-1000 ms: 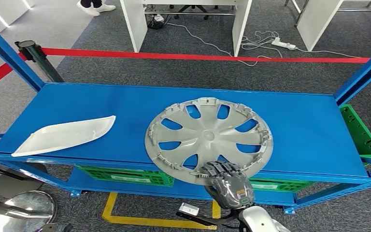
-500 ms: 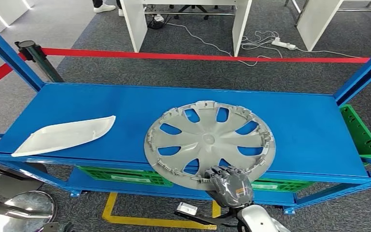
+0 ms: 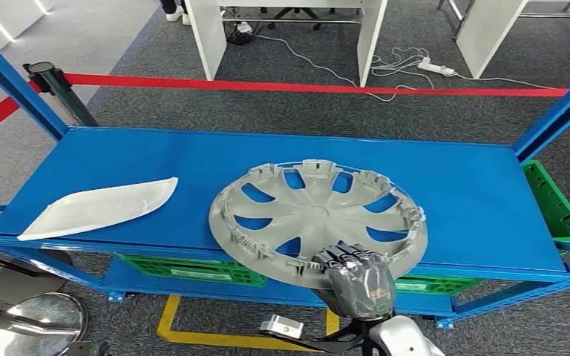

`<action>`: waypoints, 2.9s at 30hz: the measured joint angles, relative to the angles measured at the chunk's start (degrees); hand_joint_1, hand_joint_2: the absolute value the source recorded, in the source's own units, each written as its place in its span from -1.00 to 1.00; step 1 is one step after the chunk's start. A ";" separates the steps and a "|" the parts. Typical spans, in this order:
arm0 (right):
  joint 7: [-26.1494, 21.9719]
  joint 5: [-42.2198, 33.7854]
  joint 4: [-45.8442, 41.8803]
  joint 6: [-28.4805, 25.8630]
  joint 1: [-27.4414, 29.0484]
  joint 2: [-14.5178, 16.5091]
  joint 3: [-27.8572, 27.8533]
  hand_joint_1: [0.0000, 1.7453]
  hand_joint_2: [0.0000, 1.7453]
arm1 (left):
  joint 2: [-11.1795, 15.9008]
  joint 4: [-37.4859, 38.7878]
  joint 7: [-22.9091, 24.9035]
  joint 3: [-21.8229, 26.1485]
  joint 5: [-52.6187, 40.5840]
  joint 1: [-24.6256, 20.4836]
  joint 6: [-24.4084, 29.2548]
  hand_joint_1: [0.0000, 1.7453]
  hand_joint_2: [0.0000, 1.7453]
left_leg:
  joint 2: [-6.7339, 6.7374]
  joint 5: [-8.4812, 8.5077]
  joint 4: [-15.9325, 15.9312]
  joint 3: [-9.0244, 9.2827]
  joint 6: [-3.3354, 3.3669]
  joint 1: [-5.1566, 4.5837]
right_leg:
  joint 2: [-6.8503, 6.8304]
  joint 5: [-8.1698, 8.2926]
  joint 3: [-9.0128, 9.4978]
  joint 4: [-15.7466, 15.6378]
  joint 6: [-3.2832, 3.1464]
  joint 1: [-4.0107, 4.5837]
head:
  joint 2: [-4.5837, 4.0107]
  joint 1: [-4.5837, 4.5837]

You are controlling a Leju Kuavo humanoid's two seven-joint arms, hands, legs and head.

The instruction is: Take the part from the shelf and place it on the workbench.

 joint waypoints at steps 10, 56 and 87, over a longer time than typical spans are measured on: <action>-27.05 -12.08 -8.51 0.02 4.45 7.52 -8.33 1.00 1.00 | -0.41 -0.02 -1.52 0.60 -0.02 0.13 -1.11 -1.00 -1.00 | 0.00 0.00 0.00 -0.02 0.00 0.00 | 0.00 -0.01 -0.02 0.00 -0.01 0.00 | 0.00 0.00; -40.94 -25.22 -12.79 0.13 8.65 16.71 -16.29 1.00 1.00 | -2.04 -5.40 -1.76 -11.58 10.56 2.15 -1.14 -1.00 1.00 | 0.00 1.25 -0.31 -0.31 -0.48 0.54 | 0.32 0.03 0.00 0.30 1.72 -1.13 | 0.00 0.42; -36.34 -24.98 -9.29 0.11 7.46 11.92 -10.90 1.00 1.00 | -1.61 -6.03 -1.76 -19.05 15.40 0.60 -0.62 -1.00 1.00 | 1.07 4.40 -2.06 -2.00 -0.54 0.23 | -0.57 -1.85 5.04 -2.79 0.89 -0.44 | 0.00 0.54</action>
